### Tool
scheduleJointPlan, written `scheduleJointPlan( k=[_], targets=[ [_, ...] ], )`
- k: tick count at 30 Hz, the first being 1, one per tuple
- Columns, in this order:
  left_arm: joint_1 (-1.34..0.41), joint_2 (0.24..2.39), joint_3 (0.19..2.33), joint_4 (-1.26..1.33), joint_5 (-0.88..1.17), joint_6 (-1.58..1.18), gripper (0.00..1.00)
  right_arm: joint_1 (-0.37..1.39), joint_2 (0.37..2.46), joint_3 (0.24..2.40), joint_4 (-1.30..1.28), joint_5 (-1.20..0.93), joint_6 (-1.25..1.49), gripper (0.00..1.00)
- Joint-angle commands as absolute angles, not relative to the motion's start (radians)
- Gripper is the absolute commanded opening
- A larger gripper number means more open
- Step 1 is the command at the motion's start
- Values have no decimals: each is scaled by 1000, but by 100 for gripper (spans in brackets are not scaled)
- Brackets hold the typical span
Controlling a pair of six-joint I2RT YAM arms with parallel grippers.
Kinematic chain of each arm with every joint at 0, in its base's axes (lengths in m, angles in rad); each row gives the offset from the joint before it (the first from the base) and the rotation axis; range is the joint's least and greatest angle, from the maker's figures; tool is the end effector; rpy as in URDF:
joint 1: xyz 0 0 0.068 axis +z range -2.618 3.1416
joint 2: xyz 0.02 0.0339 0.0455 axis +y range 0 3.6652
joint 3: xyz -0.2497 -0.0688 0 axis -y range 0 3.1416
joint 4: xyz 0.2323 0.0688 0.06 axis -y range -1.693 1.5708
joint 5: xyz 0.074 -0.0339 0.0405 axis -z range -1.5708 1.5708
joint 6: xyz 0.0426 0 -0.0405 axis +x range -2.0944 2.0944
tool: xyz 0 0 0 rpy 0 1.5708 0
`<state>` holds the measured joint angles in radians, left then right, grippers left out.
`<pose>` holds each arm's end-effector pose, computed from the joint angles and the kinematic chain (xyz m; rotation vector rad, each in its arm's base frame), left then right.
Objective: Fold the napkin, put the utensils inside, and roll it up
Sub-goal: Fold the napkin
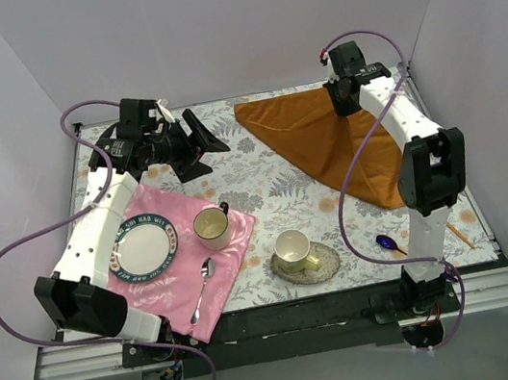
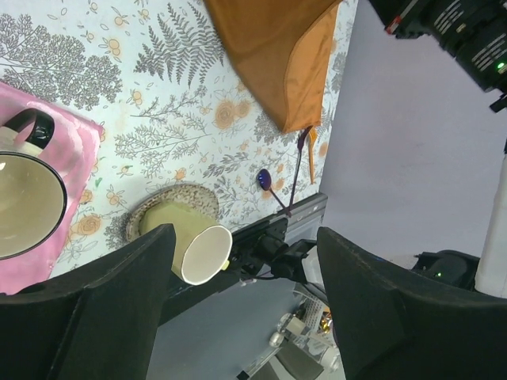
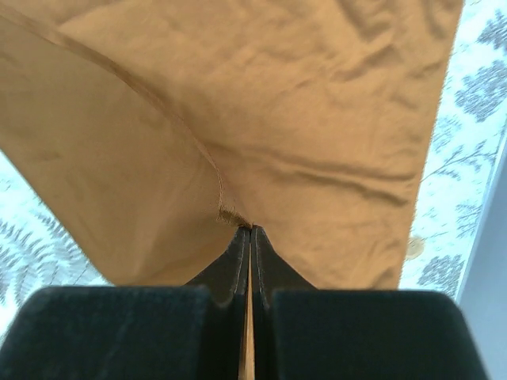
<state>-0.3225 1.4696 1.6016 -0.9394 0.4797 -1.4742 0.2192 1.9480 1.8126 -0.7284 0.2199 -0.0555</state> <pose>0.2730 -0.1120 0.3712 -1.2667 2.4450 -1.2780 0.4172 0.0834 0.2859 -0.2331 2.4046 -0.1928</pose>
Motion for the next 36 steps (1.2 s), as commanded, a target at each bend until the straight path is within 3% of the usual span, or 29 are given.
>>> scheduleJointPlan(
  k=[1, 13, 36],
  targets=[
    [-318, 1523, 1654, -977, 500, -1439, 71, 154, 2008, 1928, -658, 238, -123, 1],
    [-313, 1785, 1859, -1045, 474, -1465, 70, 9, 2235, 2178, -578, 101, -117, 1],
    [-308, 1888, 1925, -1101, 456, -1447, 70, -40, 2372, 2230, -307, 107, -81, 1]
  ],
)
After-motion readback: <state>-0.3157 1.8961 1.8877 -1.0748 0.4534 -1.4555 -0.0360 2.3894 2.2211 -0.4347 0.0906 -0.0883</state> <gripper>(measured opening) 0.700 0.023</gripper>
